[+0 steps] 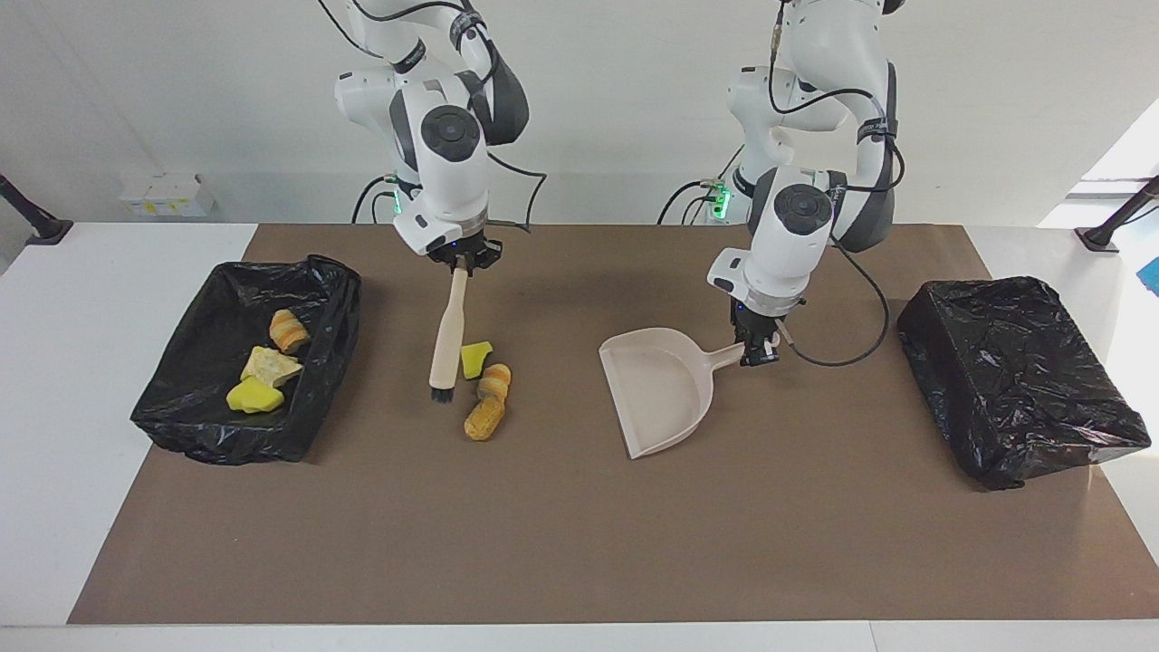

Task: Sweep and dump trash in bin
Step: 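Sweep the bread and sponge pieces toward the dustpan with the right gripper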

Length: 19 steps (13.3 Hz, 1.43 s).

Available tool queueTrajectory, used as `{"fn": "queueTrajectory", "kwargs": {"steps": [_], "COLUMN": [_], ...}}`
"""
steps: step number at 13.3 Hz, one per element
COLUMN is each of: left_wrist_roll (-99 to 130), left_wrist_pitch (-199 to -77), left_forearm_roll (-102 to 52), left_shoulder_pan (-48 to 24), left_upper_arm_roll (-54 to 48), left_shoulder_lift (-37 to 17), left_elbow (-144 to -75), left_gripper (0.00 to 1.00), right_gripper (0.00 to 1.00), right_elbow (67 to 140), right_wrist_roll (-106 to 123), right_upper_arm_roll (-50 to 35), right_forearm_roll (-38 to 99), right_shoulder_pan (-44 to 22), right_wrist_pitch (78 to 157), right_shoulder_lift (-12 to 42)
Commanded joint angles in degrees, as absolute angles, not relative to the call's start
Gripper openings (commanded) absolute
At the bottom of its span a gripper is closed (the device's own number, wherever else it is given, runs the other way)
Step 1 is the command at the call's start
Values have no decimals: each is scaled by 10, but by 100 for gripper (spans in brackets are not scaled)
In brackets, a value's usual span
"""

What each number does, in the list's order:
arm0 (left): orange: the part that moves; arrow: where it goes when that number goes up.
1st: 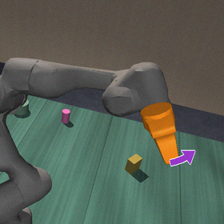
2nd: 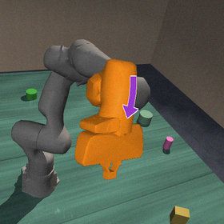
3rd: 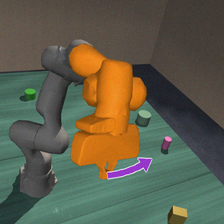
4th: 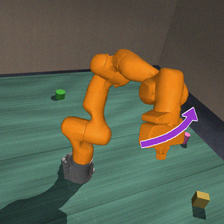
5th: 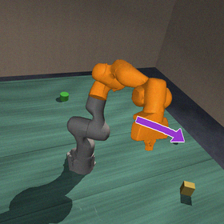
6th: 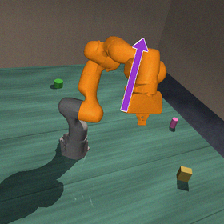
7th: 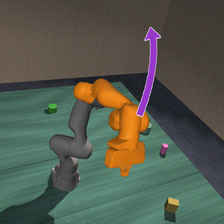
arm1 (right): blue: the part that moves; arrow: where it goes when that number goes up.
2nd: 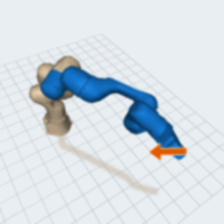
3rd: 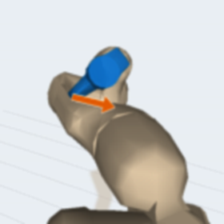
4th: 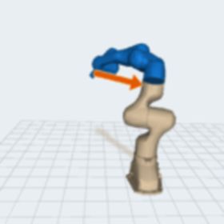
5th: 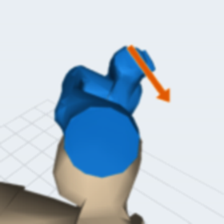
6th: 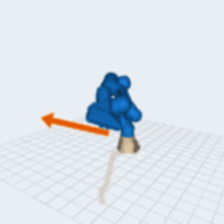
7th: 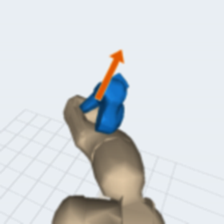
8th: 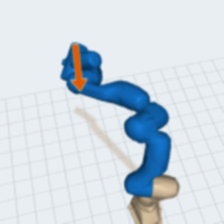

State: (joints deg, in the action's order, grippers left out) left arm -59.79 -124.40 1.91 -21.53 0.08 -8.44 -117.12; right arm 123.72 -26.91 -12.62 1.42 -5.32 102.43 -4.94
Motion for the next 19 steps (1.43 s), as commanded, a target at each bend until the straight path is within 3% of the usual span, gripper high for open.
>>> {"fn": "queueTrajectory", "kwargs": {"steps": [1,4,9,14,19], "left_wrist_roll": [-591,-591,-573,-567,-532], "left_wrist_pitch": [-1261,-1262,-1261,-1264,-1305], "left_forearm_roll": [14,14,14,14,14], "left_shoulder_pan": [-229,-234,-245,-258,-282], "left_upper_arm_roll": [9,9,9,9,5], "left_shoulder_lift": [-80,-80,-79,-72,-87], "left_elbow": [-1184,-1184,-1185,-1198,-1204], "left_gripper": [0,0,0,0,0], "right_gripper": [0,0,0,0,0], "right_elbow": [1295,1301,1287,1208,1200], "right_wrist_roll": [-275,-314,-386,-452,-475], "right_upper_arm_roll": [-129,-131,-134,-136,-137], "right_forearm_roll": [44,46,142,192,203], "right_shoulder_pan": [-22,-27,-95,-176,-254], "right_wrist_pitch": [1041,1059,1142,1181,1182], "right_shoulder_lift": [-84,-50,3,76,63]}}
